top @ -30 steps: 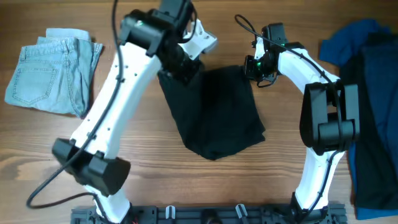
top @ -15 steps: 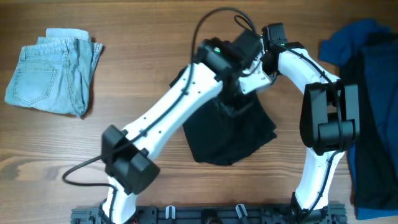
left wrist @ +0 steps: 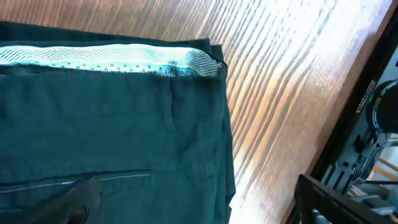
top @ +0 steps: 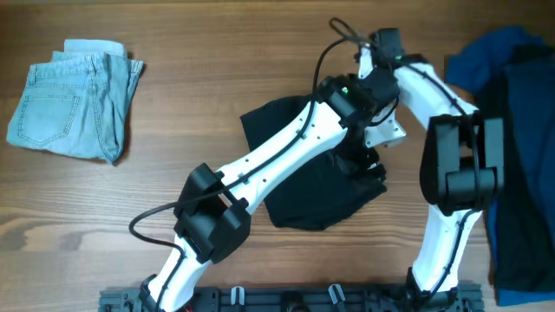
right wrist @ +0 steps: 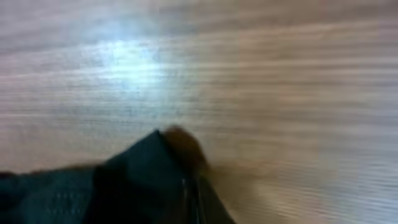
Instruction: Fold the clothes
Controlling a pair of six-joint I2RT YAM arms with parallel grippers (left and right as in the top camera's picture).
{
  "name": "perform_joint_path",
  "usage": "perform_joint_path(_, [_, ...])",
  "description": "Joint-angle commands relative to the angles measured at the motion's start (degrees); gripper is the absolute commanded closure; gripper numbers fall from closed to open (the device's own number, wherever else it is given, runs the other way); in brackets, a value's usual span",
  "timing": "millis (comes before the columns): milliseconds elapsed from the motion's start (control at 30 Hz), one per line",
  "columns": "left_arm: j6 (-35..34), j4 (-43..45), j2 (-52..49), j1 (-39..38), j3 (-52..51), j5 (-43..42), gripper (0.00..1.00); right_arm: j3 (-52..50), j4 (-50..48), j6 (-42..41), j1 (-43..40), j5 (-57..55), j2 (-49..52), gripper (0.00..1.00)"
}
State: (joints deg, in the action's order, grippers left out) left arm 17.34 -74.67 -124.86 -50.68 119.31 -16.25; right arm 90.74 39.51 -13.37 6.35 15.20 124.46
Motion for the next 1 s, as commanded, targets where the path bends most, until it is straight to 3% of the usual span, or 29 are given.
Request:
perform_joint_path(0, [-4.7, 2.3, 2.6, 4.2, 4.8, 5.2, 0.00, 6.6, 3.7, 1.4, -4.0, -1.9, -7.5, 0.91])
perform_joint_path(100, [-7.4, 4.1, 3.8, 11.3, 4.9, 6.4, 0.00, 6.6, 13.6, 1.4, -4.4, -1.7, -15.3, 0.88])
perform_joint_path(133, [-7.7, 4.2, 3.6, 13.6, 4.8, 6.3, 0.05, 6.6, 17.0, 1.4, -4.4, -0.5, -16.4, 0.89])
perform_joint_path(167, [-7.8, 4.5, 3.3, 15.5, 4.8, 6.2, 0.17, 6.6, 20.7, 1.4, -4.4, 1.2, -17.3, 0.96])
perform_joint_path(233, [-7.7, 6.3, 2.7, 19.5, 4.7, 3.6, 0.37, 6.5, 28.0, 2.0, -4.4, 5.0, -17.6, 0.96])
perform_joint_path(267, [-7.5, 7.6, 2.1, 21.2, 4.7, 1.1, 0.39, 6.1, 30.9, 3.1, -4.4, 6.8, -17.6, 0.95])
perform_joint_path(333, [-7.5, 9.0, 0.9, 22.8, 4.7, -0.5, 0.38, 5.5, 33.7, 4.5, -4.3, 6.7, -17.6, 0.96])
perform_joint_path(400, [-7.3, 9.1, -0.9, 23.5, 4.7, -0.4, 0.34, 4.3, 34.5, 11.0, -3.6, 7.6, -17.6, 0.93])
perform_joint_path(433, [-7.3, 9.0, -2.0, 23.8, 4.7, -0.4, 0.32, 3.8, 34.5, 14.1, -2.9, 8.0, -17.6, 0.87])
perform_joint_path(533, [-8.9, 8.0, -4.1, 24.6, 4.7, -0.4, 0.31, -0.3, 31.3, 18.3, -0.6, 1.0, -17.5, 0.54])
perform_joint_path(600, [-8.9, 6.4, -4.2, 25.0, 4.7, -0.3, 0.26, -5.1, 25.2, 18.4, -0.3, 0.0, -17.4, 0.55])
perform_joint_path(633, [-9.0, 5.8, -4.2, 25.2, 4.7, 0.3, 0.25, -7.7, 22.0, 19.5, -0.3, 0.7, -17.3, 0.62])
perform_joint_path(733, [-18.1, 5.1, -4.2, 27.6, 4.7, 5.8, 0.23, -13.7, 14.8, 23.1, -0.3, 6.5, -17.2, 0.66])
perform_joint_path(867, [-28.9, 5.0, -4.2, 33.6, 4.7, 5.9, 0.20, -18.1, 10.1, 23.9, -0.3, 8.1, -17.1, 0.71])
perform_joint_path(967, [-30.3, 4.7, -4.2, 36.6, 4.7, 5.6, 0.19, -18.2, 8.3, 23.6, -0.4, 8.6, -17.1, 0.73])
